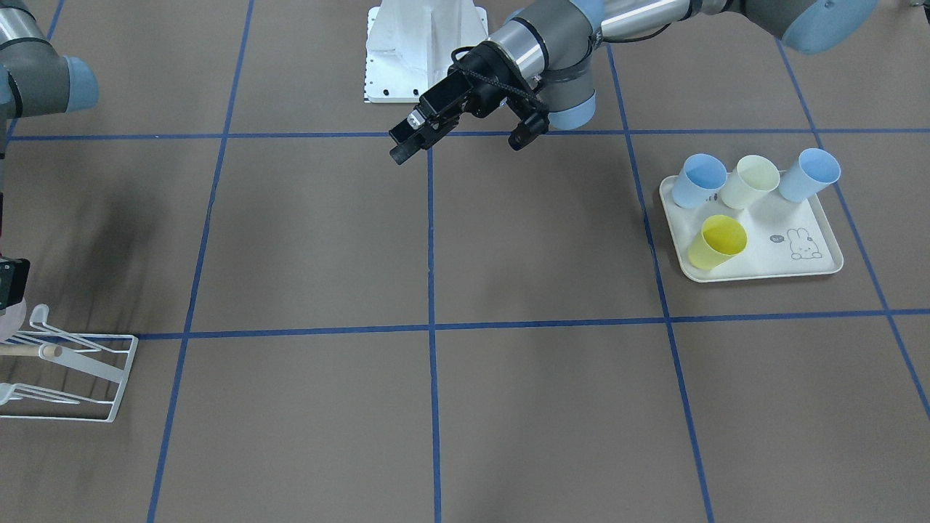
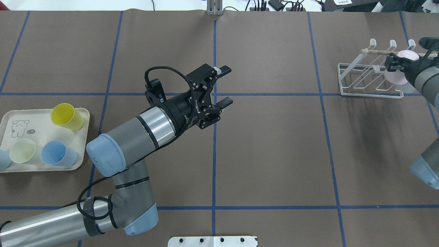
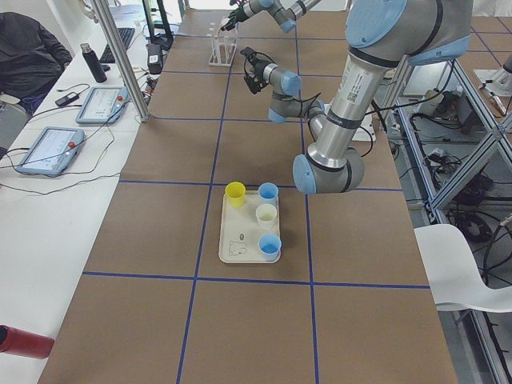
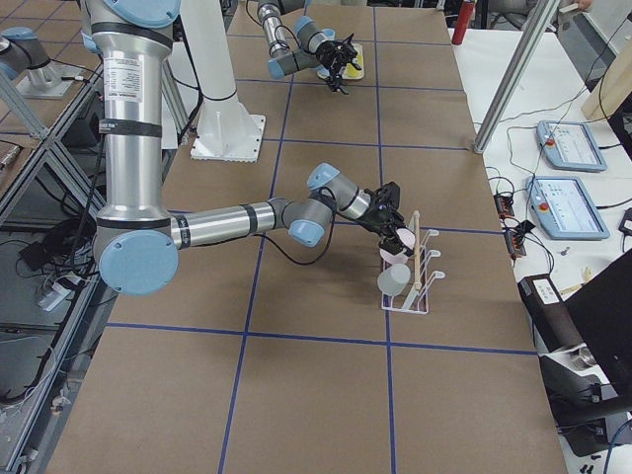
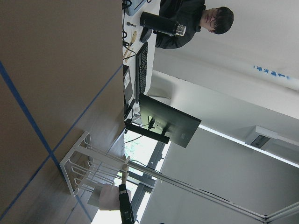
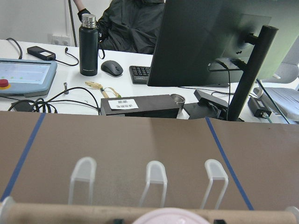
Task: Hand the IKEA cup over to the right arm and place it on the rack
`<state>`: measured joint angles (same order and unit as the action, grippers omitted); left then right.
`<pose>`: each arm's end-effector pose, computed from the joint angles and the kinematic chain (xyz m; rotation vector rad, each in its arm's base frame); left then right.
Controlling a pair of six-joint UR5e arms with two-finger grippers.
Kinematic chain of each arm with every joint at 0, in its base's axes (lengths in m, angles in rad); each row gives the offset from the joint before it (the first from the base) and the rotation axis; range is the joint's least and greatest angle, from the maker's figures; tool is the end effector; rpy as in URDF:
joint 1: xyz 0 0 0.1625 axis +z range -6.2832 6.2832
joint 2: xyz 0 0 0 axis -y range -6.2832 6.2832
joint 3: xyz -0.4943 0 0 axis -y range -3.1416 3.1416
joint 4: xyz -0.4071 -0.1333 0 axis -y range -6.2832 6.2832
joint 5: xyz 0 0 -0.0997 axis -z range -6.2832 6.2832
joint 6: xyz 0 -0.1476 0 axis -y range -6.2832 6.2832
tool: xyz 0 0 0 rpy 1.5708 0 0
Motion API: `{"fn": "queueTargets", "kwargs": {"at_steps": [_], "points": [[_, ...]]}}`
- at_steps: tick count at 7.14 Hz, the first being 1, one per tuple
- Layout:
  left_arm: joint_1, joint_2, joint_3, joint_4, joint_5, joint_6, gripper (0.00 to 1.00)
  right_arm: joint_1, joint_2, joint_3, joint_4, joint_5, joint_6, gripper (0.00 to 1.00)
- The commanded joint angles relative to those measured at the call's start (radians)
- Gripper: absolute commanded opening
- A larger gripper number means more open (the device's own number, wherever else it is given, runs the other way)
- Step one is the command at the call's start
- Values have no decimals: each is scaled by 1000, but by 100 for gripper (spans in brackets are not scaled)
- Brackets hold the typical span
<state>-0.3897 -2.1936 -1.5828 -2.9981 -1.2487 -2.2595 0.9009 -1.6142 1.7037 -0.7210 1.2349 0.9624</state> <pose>0.5722 -0.4296 0.1686 -0.1148 2.1852 -0.9736 -0.2022 -0.5483 0.6217 0.8699 -0.4682 0.4262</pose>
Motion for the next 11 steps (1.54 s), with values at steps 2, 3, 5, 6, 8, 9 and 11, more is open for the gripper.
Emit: {"fn": "queueTargets", "kwargs": {"at_steps": [2,3,5,6,8,9,11], "points": [[0,0,0,-1,0,0,100,9,-13,2,0,-22,1,0],[0,0,0,-1,0,0,100,9,-12,2,0,-22,2,41],[0,0,0,-1,0,0,100,9,-13,1,0,-46,-1,100],[0,0,0,-1,0,0,100,9,-13,2,0,-45,-2,100],[0,0,-5,1,-2,0,100,16,-13,13,2,-38,-5,100],[-6,0,-15,4,-9,2,100,23,-13,39,2,-29,-7,100],[-55,90,-130,16,-93,15,100,64,-55,144,-9,71,-33,100]]}}
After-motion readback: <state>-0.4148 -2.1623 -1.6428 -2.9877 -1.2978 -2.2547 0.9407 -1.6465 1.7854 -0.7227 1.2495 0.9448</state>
